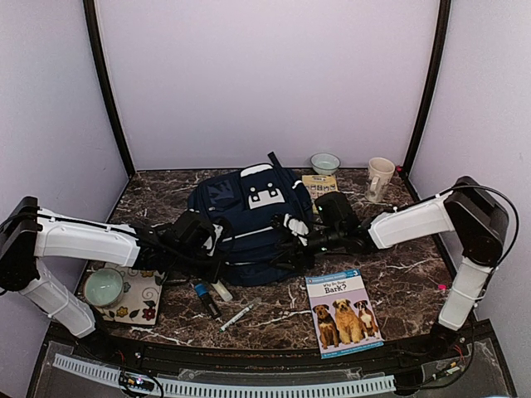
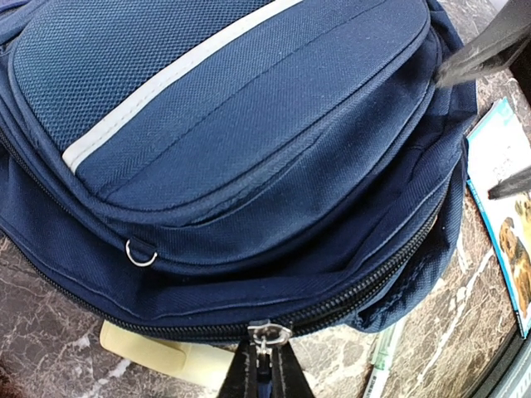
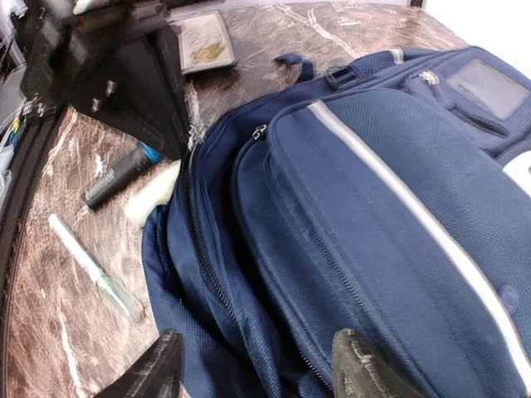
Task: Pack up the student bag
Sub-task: Unzip the largest pocket of the student bag, then hold the student bag at the center of the board.
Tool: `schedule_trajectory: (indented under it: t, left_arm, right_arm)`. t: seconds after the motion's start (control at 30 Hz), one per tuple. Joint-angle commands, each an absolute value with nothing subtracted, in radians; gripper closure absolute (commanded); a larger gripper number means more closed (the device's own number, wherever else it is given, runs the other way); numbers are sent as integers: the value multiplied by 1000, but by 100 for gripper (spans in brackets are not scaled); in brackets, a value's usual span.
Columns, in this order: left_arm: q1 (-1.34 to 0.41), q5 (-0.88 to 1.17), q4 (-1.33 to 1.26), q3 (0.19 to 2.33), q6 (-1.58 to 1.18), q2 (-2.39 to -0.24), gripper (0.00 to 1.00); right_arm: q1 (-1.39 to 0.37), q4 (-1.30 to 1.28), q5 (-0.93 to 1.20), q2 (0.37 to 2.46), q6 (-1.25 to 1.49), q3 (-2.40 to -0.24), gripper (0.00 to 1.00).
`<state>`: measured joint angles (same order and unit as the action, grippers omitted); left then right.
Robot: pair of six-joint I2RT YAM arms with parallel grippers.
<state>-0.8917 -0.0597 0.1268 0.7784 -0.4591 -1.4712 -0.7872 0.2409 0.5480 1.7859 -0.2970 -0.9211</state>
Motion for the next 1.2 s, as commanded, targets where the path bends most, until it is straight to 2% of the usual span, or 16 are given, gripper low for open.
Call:
schedule_trajectory:
  t: [0.0,0.17,0.33,0.47,0.73,0.8,0.97,1.17]
  left_arm:
    - [-885,-28,69,758,-446,-1462,100]
    - [-885,25,17,741,-436,-1457,100]
    - [-885,68,-30,727,-418,-1449,100]
    - [-885,83,-52,714,-399,-1444,100]
    - [-885,102,-98,696,-378,-1444,100]
    - [-885,103,-110,692,-374,-1442,100]
    - [-885,100,-119,688,-368,-1437,100]
    - [-885,86,-123,674,-370,-1422,100]
  right_arm:
    - [-810,252,531,1727,-286,-921,30]
    - [-864,216,501,1731,-296,-964,22]
    - [-904,192,468,1814,-290,-1049,19]
    - [-923,169,450,1895,-279,-1127,21]
    - [-945,131,436,2003,-261,-1196,30]
    - [-945,121,435,2018,-259,-1201,37]
    - [-945,104,425,2033,-258,-1196,69]
    - [-943,102,422,2018,-263,-1181,99]
